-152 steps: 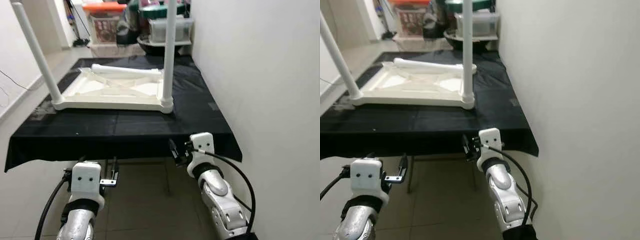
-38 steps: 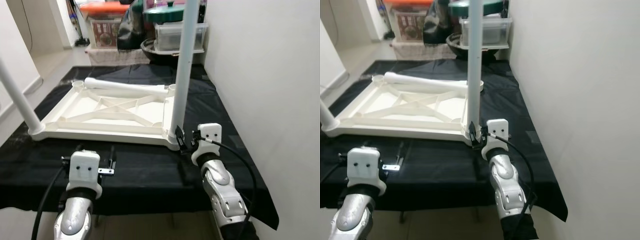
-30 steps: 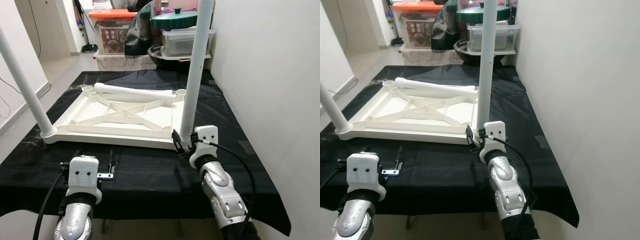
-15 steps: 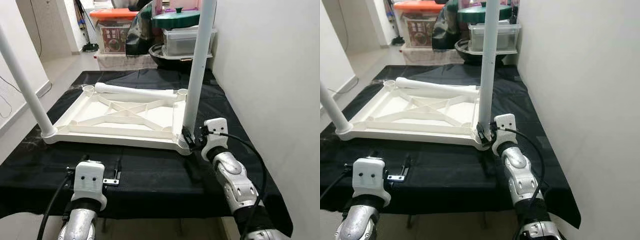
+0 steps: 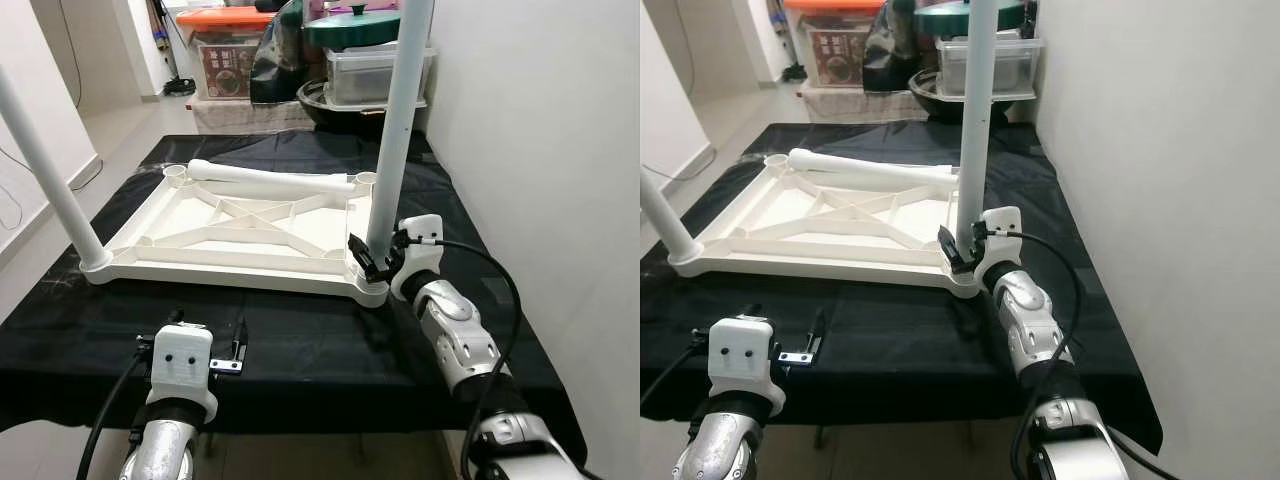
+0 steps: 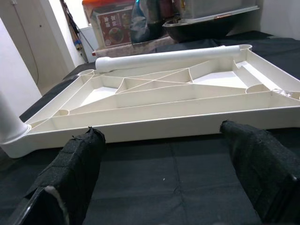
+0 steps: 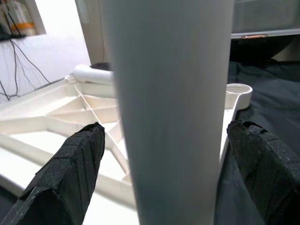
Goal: Building children table
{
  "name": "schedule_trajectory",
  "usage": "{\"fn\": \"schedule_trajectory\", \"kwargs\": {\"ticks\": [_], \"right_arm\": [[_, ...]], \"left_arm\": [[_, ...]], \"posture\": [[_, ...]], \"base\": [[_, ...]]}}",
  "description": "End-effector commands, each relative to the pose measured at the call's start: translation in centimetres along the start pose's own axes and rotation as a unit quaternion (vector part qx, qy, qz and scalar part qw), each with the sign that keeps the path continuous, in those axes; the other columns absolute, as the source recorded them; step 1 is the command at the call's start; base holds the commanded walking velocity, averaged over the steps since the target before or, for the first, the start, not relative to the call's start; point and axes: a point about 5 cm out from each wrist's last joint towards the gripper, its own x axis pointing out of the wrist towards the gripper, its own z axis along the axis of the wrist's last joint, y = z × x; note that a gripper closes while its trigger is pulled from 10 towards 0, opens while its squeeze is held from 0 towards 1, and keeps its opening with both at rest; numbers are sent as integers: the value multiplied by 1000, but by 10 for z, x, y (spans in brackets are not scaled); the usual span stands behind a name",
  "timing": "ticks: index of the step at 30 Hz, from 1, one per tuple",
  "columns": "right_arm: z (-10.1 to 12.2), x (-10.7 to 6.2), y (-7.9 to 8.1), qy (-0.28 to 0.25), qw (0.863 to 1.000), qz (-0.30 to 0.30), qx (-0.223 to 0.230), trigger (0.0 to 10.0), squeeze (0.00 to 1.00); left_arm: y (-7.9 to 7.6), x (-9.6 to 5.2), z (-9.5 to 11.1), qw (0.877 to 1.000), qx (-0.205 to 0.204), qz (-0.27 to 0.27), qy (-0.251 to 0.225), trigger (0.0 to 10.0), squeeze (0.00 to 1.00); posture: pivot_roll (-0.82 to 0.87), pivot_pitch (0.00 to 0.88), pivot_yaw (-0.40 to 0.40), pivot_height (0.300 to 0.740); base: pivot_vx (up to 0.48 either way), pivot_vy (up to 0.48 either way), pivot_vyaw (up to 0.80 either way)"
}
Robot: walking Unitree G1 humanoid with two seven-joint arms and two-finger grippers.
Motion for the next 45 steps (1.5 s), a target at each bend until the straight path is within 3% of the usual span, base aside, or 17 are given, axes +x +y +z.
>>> {"fn": "schedule_trajectory", "kwargs": {"ticks": [1,10,21,33,45], "right_arm": [[2,4,0,-5,1000,11,9,10000,0],[12,14,-3,-9,999,49,4,10000,0],[10,15,-7,-7,998,62,-9,10000,0],[15,19,-6,-11,996,90,13,10000,0],[18,17,-15,1,992,127,3,10000,0]], "left_arm": [[0,-1,1,1000,-4,1,1,10000,0],[-1,-2,1,1000,-3,-1,1,10000,0],[-2,-2,2,1000,-3,-2,0,10000,0],[-4,-2,2,1000,-4,-4,-2,10000,0],[-4,-2,2,1000,-4,-4,-1,10000,0]], "posture": [[2,40,-11,740],[11,41,-17,740],[10,31,-15,740],[11,22,-16,740],[15,28,-20,740]], "base": [[0,0,0],[0,0,0],[0,0,0],[0,0,0],[0,0,0]]}}
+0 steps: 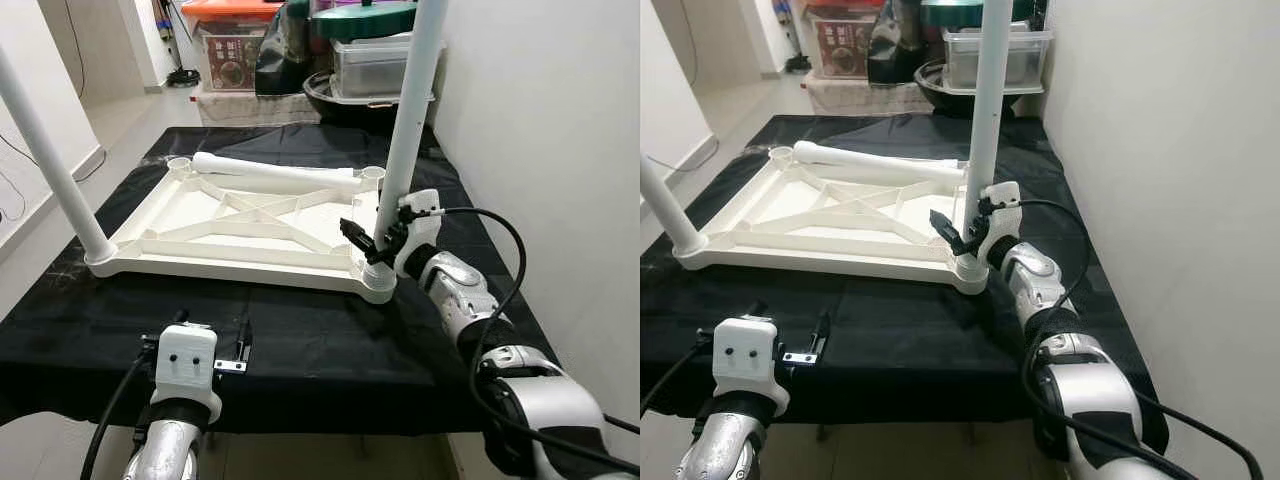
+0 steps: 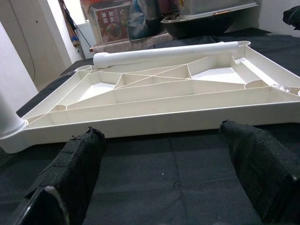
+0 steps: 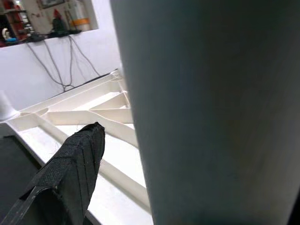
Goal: Building children table
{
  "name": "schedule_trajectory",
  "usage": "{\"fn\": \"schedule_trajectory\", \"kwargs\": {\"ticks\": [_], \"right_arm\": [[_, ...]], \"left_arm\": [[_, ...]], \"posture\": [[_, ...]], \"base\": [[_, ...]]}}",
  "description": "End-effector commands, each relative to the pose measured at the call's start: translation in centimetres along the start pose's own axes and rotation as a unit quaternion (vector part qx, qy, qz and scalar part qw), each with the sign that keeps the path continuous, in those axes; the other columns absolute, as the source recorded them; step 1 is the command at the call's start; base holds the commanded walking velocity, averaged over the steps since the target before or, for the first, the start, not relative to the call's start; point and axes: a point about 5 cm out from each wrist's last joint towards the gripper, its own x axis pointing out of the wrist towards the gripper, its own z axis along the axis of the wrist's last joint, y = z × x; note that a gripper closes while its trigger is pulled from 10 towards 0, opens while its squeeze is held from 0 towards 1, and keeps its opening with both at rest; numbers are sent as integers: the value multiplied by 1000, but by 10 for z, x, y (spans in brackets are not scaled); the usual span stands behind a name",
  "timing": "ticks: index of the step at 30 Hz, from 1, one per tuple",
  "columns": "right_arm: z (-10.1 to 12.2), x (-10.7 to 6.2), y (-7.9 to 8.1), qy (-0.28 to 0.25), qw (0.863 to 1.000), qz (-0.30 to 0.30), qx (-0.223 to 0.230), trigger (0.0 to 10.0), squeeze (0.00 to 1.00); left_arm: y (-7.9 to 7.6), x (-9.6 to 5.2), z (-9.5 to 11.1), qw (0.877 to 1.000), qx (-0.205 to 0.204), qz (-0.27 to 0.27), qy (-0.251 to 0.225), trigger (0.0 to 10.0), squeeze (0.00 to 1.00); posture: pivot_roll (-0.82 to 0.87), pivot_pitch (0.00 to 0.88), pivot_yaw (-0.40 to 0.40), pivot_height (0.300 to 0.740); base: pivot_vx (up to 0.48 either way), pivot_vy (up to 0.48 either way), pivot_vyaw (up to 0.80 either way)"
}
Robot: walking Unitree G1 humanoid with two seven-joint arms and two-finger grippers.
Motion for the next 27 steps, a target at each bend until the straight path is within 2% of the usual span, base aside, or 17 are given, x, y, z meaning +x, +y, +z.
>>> {"fn": "schedule_trajectory", "kwargs": {"ticks": [1,21,22,24,25,27], "right_arm": [[8,2,0,-8,1000,14,-9,10000,0],[21,4,-5,-6,999,30,-21,10000,0],[21,5,-5,-5,999,33,-21,5412,0],[21,5,-5,-5,999,35,-21,5412,0],[21,5,-5,-4,999,35,-18,0,0],[21,5,-5,-2,999,36,-17,0,0]], "left_arm": [[1,-1,2,1000,1,3,-1,10000,0],[1,-1,3,1000,4,3,-3,10000,0],[1,-1,3,1000,4,2,-3,10000,0],[1,-1,3,1000,4,2,-3,10000,0],[1,-1,3,1000,4,2,-3,10000,0],[1,-1,3,1000,5,2,-3,10000,0]], "posture": [[15,28,-20,740],[22,33,-19,740],[22,33,-19,740],[22,33,-19,740],[22,33,-19,740],[22,33,-19,740]], "base": [[0,0,0],[0,0,0],[0,0,0],[0,0,0],[0,0,0],[0,0,0]]}}
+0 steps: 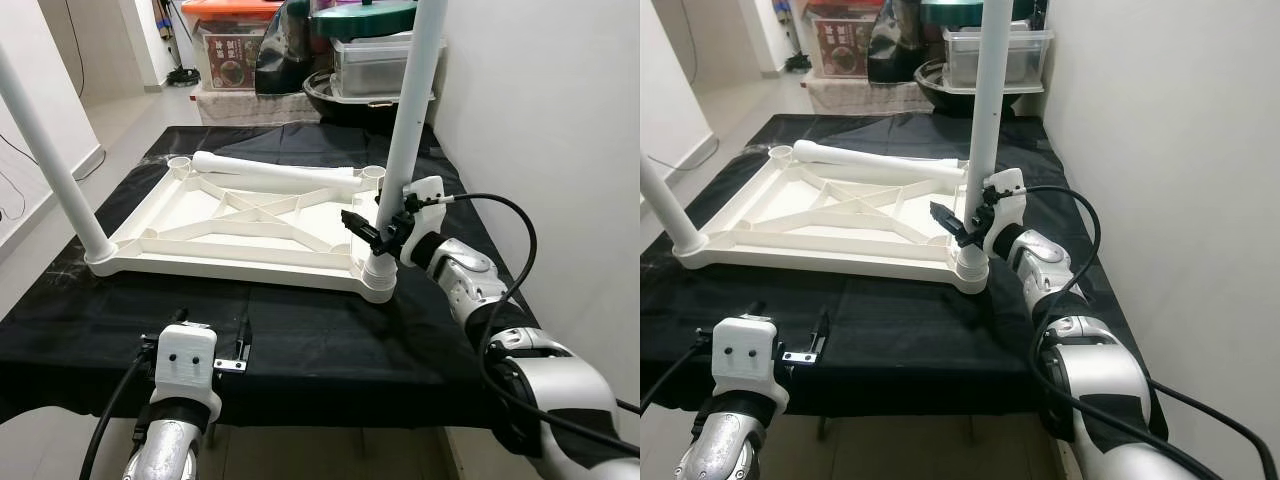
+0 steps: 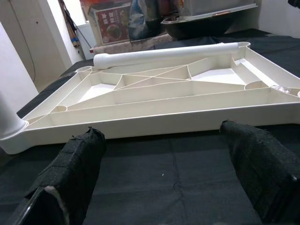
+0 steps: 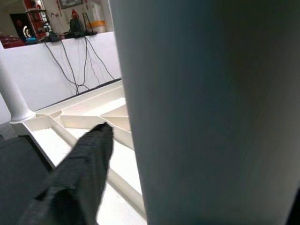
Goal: Building children table
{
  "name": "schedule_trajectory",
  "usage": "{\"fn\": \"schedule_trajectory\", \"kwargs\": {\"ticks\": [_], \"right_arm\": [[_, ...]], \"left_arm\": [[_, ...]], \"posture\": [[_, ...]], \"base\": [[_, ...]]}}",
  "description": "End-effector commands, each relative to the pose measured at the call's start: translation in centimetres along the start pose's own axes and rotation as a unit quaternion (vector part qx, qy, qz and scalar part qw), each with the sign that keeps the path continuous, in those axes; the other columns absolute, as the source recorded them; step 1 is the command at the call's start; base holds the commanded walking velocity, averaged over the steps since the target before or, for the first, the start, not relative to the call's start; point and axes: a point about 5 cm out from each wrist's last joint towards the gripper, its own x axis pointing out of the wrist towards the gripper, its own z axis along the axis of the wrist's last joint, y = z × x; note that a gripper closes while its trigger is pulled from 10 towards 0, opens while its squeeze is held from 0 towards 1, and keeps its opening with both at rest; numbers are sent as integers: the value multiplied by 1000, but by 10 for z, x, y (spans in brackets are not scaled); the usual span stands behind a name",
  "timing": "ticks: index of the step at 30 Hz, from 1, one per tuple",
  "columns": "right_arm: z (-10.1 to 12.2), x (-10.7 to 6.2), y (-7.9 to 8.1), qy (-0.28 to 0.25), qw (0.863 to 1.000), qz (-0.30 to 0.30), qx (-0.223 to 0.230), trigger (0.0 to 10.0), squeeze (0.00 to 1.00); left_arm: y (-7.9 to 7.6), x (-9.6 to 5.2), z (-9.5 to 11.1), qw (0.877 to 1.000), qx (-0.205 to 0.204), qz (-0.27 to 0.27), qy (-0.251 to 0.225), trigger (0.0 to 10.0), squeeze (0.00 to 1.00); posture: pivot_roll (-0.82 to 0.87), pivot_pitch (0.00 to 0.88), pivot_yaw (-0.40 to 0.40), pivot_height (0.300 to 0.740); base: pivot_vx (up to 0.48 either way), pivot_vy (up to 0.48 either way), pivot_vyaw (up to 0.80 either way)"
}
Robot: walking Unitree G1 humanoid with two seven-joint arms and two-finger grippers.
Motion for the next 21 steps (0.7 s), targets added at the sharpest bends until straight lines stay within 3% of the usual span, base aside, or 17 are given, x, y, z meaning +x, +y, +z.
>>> {"fn": "schedule_trajectory", "kwargs": {"ticks": [1,9,16,18,20,21], "right_arm": [[2,1,0,5,1000,4,-3,0,0],[-2,2,2,6,1000,5,-1,0,0],[-22,3,14,28,1000,-7,-7,0,0],[-25,4,16,31,999,-17,-10,0,0],[-30,6,16,42,996,-78,-19,0,0],[-30,6,16,42,996,-78,-19,0,0]], "left_arm": [[1,-1,2,1000,4,2,-1,10000,0],[2,-1,2,1000,5,4,-2,10000,0],[3,1,3,1000,6,6,-4,10000,0],[4,1,3,1000,6,6,-4,10000,0],[5,2,4,1000,8,8,-6,10000,0],[5,2,4,1000,8,8,-6,10000,0]], "posture": [[22,33,-19,740],[22,33,-19,740],[16,33,-14,740],[16,33,-14,740],[16,33,-14,740],[16,33,-14,740]], "base": [[0,0,0],[0,0,0],[0,0,0],[0,0,0],[0,0,0],[0,0,0]]}}
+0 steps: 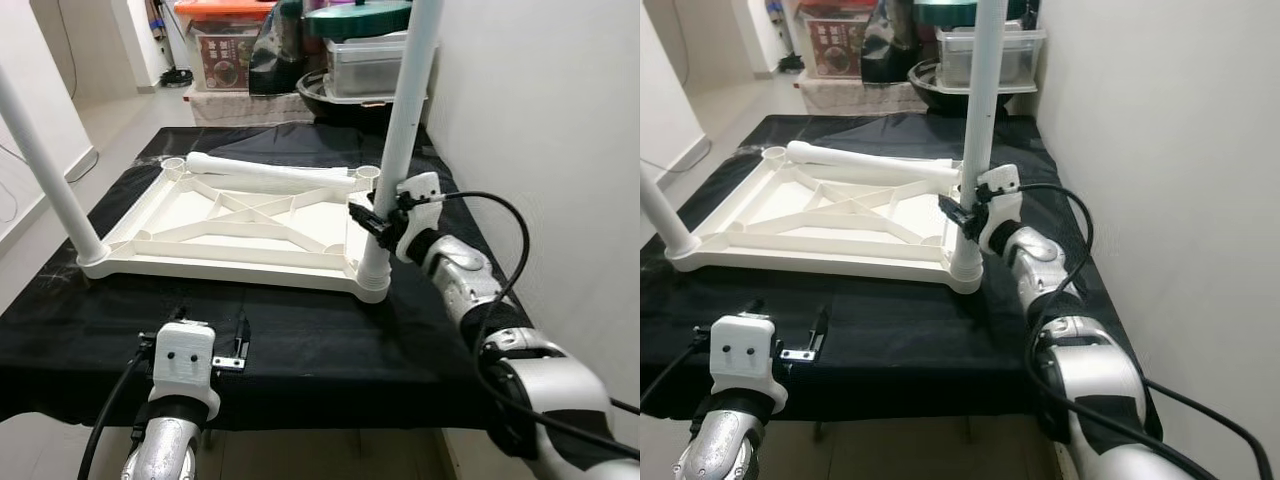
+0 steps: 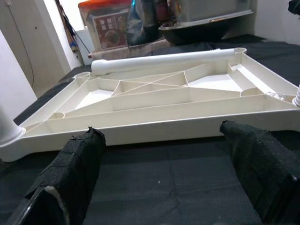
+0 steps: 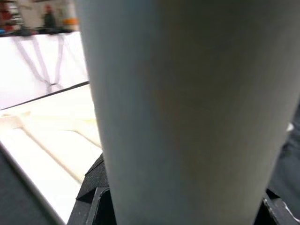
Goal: Building children table
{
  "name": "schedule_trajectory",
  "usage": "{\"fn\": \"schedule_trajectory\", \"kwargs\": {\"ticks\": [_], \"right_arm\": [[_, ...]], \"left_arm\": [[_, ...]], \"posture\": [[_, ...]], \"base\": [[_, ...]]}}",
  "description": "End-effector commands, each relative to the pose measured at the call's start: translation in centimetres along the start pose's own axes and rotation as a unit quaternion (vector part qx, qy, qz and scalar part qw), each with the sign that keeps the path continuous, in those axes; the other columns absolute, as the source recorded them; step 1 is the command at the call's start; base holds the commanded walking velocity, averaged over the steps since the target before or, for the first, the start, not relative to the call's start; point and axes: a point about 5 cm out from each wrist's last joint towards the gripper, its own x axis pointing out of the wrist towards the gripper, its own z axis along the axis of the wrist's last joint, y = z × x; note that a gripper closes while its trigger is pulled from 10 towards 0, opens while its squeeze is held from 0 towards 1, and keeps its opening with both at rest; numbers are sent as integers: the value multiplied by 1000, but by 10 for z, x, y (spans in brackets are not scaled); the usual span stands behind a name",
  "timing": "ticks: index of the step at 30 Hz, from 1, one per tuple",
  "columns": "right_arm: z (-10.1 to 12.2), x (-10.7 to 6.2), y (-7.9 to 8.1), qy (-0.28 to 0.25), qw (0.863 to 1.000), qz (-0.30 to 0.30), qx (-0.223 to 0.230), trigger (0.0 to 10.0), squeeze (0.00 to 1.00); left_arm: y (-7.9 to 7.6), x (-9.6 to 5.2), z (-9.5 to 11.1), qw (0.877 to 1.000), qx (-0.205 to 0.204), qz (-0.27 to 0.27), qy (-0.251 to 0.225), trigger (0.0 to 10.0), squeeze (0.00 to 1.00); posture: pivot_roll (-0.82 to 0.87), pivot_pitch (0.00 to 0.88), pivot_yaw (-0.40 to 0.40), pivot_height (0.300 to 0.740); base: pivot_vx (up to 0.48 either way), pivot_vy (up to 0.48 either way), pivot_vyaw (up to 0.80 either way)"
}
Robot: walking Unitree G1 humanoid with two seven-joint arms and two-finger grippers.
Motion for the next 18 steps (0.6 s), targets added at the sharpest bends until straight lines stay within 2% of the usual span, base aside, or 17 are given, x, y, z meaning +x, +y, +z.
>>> {"fn": "schedule_trajectory", "kwargs": {"ticks": [1,2,3,4,5,6,8,10,11,14,15,16,17,18], "right_arm": [[-25,-4,6,48,998,-37,19,0,0],[-29,-4,4,62,994,-84,16,0,0],[-29,-4,4,62,994,-84,16,0,0],[-33,-4,4,77,989,-124,3,0,0],[-33,-4,4,77,989,-124,3,0,0],[-34,-3,4,88,979,-181,-3,0,0],[-34,-3,4,88,979,-181,-3,0,0],[-34,-1,7,92,961,-259,2,0,0],[-34,-1,7,92,961,-259,2,0,0],[-32,1,25,72,914,-395,62,0,0],[-32,1,25,72,914,-395,62,0,0],[-32,0,30,67,900,-425,78,0,0],[-32,0,30,67,900,-425,78,0,0],[-33,-1,42,67,872,-474,104,0,0]], "left_arm": [[3,0,2,1000,4,5,0,10000,0],[4,0,2,1000,5,7,-1,10000,0],[4,0,2,1000,5,7,-1,10000,0],[5,0,1,1000,6,8,-1,10000,0],[5,0,1,1000,6,8,-1,10000,0],[5,1,2,1000,7,9,-2,10000,0],[5,1,2,1000,7,9,-2,10000,0],[5,1,2,1000,7,9,-3,10000,0],[5,1,2,1000,7,9,-3,10000,0],[5,3,3,1000,7,9,-7,10000,0],[5,3,3,1000,7,9,-7,10000,0],[5,3,3,1000,8,9,-7,10000,0],[5,3,3,1000,8,9,-7,10000,0],[5,3,3,1000,8,9,-7,10000,0]], "posture": [[16,33,-14,740],[14,31,-14,740],[14,31,-14,740],[14,31,-14,740],[14,31,-14,740],[14,31,-14,740],[14,31,-14,740],[14,31,-14,740],[14,31,-14,740],[14,27,-14,740],[14,27,-14,740],[14,27,-14,740],[14,27,-14,740],[14,27,-14,740]], "base": [[0,0,0],[0,0,0],[0,0,0],[0,0,0],[0,0,0],[0,0,0],[0,0,0],[0,0,0],[0,0,0],[0,0,0],[0,0,0],[0,0,0],[0,0,0],[0,0,0]]}}
